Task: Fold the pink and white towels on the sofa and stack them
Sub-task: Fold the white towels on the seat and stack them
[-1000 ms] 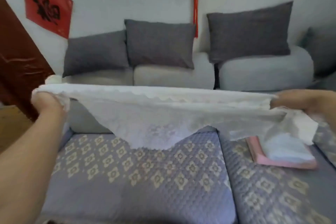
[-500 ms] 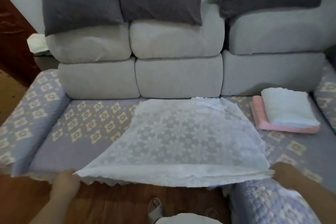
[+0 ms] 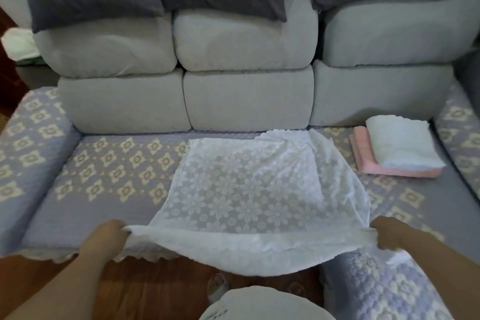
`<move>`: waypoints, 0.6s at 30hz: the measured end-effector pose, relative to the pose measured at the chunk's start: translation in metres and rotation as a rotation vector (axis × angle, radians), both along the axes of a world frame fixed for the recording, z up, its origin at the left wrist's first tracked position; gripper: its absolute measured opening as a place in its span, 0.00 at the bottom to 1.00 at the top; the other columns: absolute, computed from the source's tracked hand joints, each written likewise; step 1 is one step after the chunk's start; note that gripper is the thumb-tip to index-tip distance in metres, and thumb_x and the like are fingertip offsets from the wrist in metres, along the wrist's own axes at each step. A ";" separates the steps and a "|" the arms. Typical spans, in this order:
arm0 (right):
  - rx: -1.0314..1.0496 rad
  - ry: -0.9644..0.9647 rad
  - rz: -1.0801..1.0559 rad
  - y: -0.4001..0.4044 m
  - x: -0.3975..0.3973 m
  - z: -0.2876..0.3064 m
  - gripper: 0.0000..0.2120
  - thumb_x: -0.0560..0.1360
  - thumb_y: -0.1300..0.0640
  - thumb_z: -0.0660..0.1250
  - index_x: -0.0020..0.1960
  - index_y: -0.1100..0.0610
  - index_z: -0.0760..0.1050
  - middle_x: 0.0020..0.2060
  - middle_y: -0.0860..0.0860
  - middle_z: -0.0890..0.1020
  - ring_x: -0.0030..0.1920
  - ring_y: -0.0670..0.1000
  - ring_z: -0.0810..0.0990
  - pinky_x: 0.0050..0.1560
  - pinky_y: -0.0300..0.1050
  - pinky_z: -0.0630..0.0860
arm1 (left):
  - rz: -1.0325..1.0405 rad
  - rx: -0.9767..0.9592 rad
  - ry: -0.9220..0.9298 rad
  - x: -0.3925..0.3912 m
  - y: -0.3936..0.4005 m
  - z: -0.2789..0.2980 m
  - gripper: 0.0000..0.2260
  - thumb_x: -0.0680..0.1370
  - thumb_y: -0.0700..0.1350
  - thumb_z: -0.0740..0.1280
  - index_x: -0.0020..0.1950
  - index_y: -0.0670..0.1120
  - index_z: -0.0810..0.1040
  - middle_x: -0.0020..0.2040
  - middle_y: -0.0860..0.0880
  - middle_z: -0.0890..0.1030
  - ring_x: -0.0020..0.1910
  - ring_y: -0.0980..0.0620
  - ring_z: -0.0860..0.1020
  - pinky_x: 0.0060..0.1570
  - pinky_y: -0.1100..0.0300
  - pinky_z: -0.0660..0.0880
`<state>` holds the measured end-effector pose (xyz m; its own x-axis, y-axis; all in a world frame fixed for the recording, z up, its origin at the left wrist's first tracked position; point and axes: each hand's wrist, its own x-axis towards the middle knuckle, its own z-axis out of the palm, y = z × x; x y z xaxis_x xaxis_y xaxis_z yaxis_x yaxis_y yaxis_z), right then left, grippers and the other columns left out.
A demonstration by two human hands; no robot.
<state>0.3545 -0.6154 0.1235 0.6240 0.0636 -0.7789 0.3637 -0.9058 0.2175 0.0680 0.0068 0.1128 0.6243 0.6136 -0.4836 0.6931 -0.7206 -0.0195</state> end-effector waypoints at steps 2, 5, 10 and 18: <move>0.011 0.039 -0.009 -0.003 0.004 0.000 0.15 0.70 0.57 0.69 0.54 0.46 0.73 0.55 0.47 0.78 0.50 0.46 0.75 0.46 0.34 0.68 | 0.026 0.009 -0.008 0.013 -0.002 0.002 0.07 0.81 0.45 0.64 0.52 0.47 0.81 0.53 0.46 0.83 0.52 0.46 0.80 0.52 0.56 0.74; -0.019 0.100 0.003 -0.009 0.002 -0.001 0.11 0.68 0.60 0.67 0.48 0.47 0.76 0.55 0.49 0.81 0.51 0.47 0.77 0.47 0.35 0.70 | 0.052 -0.025 -0.084 0.025 -0.015 0.004 0.06 0.80 0.42 0.65 0.46 0.45 0.81 0.45 0.44 0.82 0.45 0.45 0.79 0.45 0.55 0.71; -0.045 0.129 0.012 -0.016 -0.007 -0.007 0.15 0.76 0.64 0.58 0.35 0.48 0.65 0.35 0.43 0.69 0.40 0.47 0.71 0.32 0.33 0.64 | 0.017 -0.096 0.043 0.045 -0.039 -0.003 0.10 0.78 0.43 0.68 0.36 0.47 0.76 0.37 0.48 0.79 0.40 0.49 0.78 0.39 0.57 0.69; 0.040 -0.036 -0.081 -0.003 0.052 -0.027 0.17 0.82 0.59 0.54 0.69 0.54 0.72 0.65 0.52 0.77 0.61 0.51 0.78 0.59 0.40 0.74 | 0.033 -0.128 0.088 0.098 -0.043 -0.006 0.10 0.82 0.44 0.62 0.41 0.47 0.75 0.41 0.48 0.77 0.41 0.49 0.75 0.39 0.58 0.68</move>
